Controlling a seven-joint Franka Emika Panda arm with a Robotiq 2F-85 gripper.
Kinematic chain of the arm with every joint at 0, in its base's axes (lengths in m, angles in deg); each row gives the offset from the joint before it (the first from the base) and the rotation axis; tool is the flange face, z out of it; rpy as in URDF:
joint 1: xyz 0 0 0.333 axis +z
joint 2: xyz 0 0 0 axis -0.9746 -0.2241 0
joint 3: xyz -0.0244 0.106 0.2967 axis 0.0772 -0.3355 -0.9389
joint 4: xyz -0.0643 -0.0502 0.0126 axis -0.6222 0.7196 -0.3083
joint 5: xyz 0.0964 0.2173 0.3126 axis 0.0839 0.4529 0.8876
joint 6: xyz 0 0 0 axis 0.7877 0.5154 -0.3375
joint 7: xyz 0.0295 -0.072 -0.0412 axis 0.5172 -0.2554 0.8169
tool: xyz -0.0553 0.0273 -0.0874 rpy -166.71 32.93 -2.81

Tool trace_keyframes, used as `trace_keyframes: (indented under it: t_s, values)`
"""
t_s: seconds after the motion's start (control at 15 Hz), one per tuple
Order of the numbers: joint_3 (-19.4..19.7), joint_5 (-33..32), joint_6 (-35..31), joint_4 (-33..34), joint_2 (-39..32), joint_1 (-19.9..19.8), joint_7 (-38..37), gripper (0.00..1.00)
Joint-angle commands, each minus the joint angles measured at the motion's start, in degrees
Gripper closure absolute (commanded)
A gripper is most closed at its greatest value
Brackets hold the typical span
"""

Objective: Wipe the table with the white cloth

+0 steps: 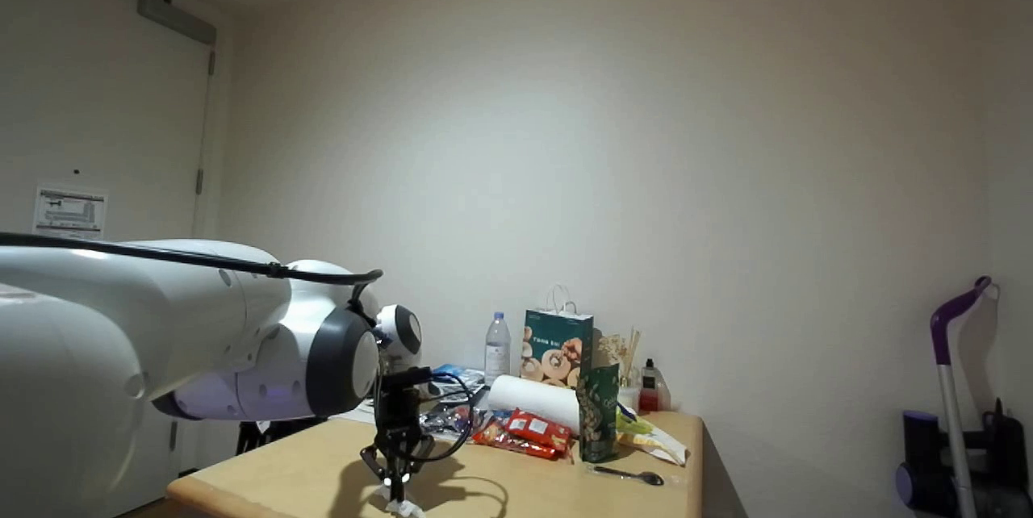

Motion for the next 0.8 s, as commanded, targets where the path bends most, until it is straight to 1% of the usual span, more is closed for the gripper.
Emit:
trace_keyframes:
  t_s: [0.0, 0.2, 0.33, 0.4, 0.53, 0.73]
  values:
    - [0.3, 0.5, 1.7, 0.8, -0.5, -0.5, -0.4, 0.95]
    - [0.2, 0.9, 2.0, 0.2, -0.3, -1.3, -0.9, 0.95]
    - [-0.7, 0.7, 5.7, -1.9, -0.3, -0.5, 5.2, 0.95]
    - [-0.9, 0.8, 7.3, -2.7, -0.5, -0.8, 6.1, 0.95]
    - [-1.3, 1.2, 10.6, -4.0, -1.0, -2.8, 7.6, 0.94]
    - [-1.7, 2.6, 13.6, -4.0, -1.7, -8.6, 8.6, 0.94]
